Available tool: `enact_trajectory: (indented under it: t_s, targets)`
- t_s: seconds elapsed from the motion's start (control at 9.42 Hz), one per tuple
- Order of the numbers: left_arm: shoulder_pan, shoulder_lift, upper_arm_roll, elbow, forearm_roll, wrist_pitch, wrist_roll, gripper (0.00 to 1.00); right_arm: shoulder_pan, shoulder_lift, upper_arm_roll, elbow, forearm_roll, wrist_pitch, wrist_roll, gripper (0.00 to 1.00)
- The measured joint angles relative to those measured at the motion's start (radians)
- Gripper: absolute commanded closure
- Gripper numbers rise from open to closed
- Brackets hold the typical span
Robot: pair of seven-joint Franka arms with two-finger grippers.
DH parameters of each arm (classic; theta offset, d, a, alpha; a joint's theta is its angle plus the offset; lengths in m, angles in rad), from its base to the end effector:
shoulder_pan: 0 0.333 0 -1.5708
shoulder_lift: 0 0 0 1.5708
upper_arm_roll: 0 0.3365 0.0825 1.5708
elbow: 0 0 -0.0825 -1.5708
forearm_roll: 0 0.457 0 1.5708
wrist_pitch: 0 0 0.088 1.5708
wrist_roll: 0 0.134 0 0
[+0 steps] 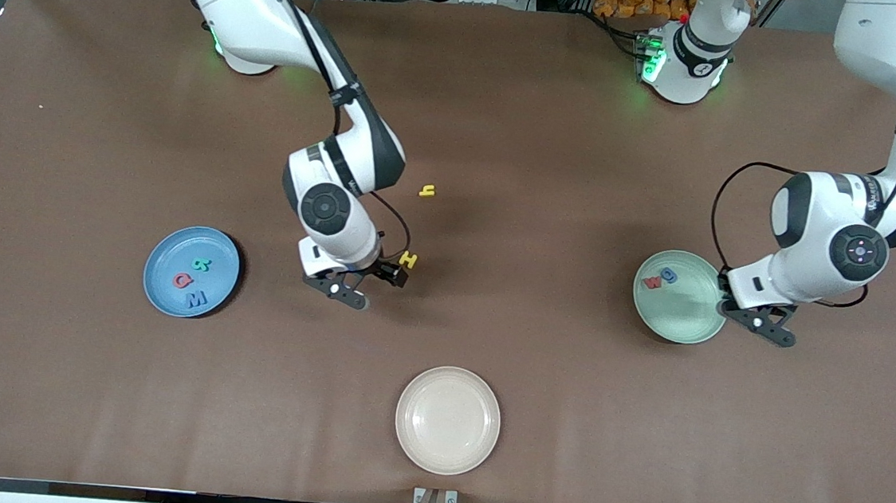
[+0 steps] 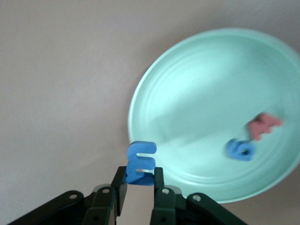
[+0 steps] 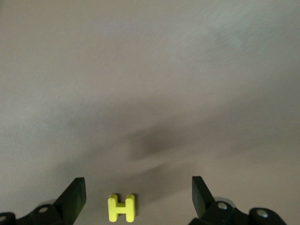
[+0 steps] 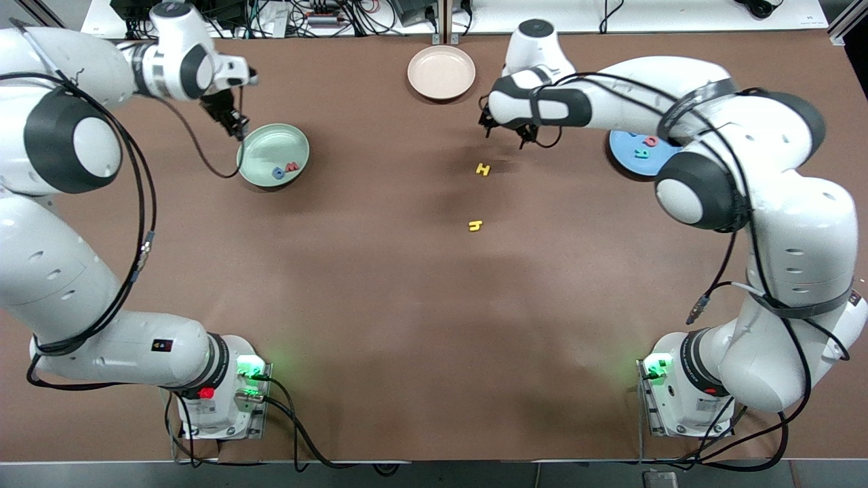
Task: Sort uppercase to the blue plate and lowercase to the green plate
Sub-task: 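Place the blue E on the green plate while the right gripper grasps the H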
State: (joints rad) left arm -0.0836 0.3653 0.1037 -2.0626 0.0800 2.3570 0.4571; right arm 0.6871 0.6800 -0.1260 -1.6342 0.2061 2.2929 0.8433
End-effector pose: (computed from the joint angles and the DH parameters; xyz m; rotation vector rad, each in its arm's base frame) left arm 0.6373 0.0164 0.1879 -2.9702 0.7602 0.1374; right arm 0.6300 0.4150 0.1618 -3.0326 0.6029 0.0894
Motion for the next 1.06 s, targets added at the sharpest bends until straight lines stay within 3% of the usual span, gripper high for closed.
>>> enact_trajectory:
  t_s: [0.21, 0.42, 0.53, 0.64, 0.96, 1.06]
  targets:
    - [-0.013, 0.0, -0.008, -0.041, -0.026, 0.037, -0.031, 1.0, 0.044, 0.028, 0.0, 0.001, 0.005, 0.018, 0.039, 0.0]
    - [-0.039, 0.0, -0.069, -0.043, -0.043, 0.043, -0.15, 0.99, 0.084, 0.047, 0.0, 0.001, 0.005, 0.037, 0.057, 0.0]
    - [-0.053, 0.002, -0.086, -0.046, -0.043, 0.055, -0.181, 0.05, 0.094, 0.053, 0.0, 0.001, 0.005, 0.043, 0.059, 0.0]
    - [-0.057, 0.004, -0.089, -0.049, -0.043, 0.06, -0.183, 0.0, 0.098, 0.057, 0.0, 0.001, 0.005, 0.048, 0.06, 0.0]
    - [-0.058, 0.004, -0.096, -0.052, -0.043, 0.066, -0.181, 0.0, 0.101, 0.071, 0.0, -0.012, 0.005, 0.087, 0.061, 0.0]
    - [-0.063, 0.004, -0.102, -0.052, -0.043, 0.067, -0.181, 0.0, 0.104, 0.074, 0.0, -0.012, 0.005, 0.089, 0.067, 0.13]
